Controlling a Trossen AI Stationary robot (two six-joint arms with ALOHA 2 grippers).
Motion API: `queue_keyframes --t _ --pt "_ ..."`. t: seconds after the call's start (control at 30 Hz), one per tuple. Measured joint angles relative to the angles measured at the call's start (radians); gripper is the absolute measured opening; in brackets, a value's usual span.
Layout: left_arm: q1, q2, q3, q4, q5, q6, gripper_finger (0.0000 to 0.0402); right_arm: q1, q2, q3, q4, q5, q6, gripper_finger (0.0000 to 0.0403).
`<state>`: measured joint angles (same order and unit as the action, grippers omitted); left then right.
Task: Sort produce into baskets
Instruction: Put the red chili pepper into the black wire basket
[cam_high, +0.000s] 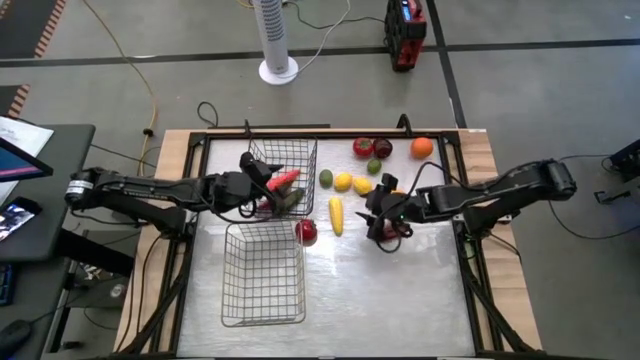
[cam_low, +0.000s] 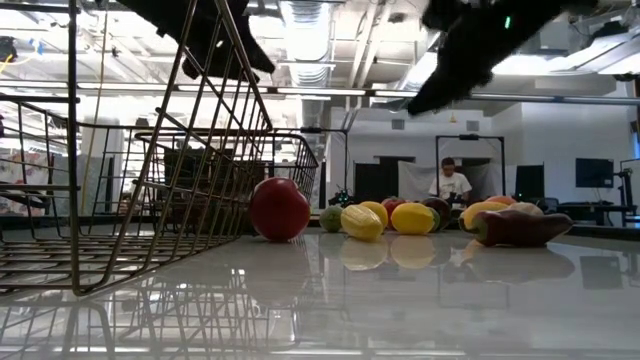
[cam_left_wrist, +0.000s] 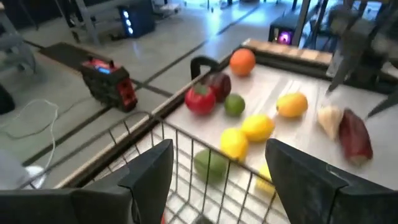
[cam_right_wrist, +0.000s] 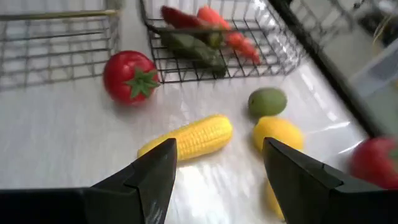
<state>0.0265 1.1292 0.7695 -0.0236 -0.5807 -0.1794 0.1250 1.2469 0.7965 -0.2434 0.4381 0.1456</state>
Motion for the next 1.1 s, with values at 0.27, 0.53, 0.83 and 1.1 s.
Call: queue_keyframes --t 0.27,0.53,0.83,1.1 --pt "0.0 0.037 0.028 0.041 0.052 0.028 0.0234 -0.014 0.042 -0.085 0.028 -0.024 0.099 0.0266" --pt "-0.005 0.044 0.028 0.015 0.11 0.029 0.0233 0.034 0.049 -0.068 -0.17 -0.232 0.109 0.0262" --pt "-0.005 0.044 0.028 0.015 0.105 0.048 0.0233 0.037 0.169 -0.068 -0.21 -0.261 0.03 0.0255" --pt "-0.006 0.044 0.028 0.013 0.11 0.071 0.0233 0.039 0.23 -0.068 -0.252 -0.301 0.006 0.0255"
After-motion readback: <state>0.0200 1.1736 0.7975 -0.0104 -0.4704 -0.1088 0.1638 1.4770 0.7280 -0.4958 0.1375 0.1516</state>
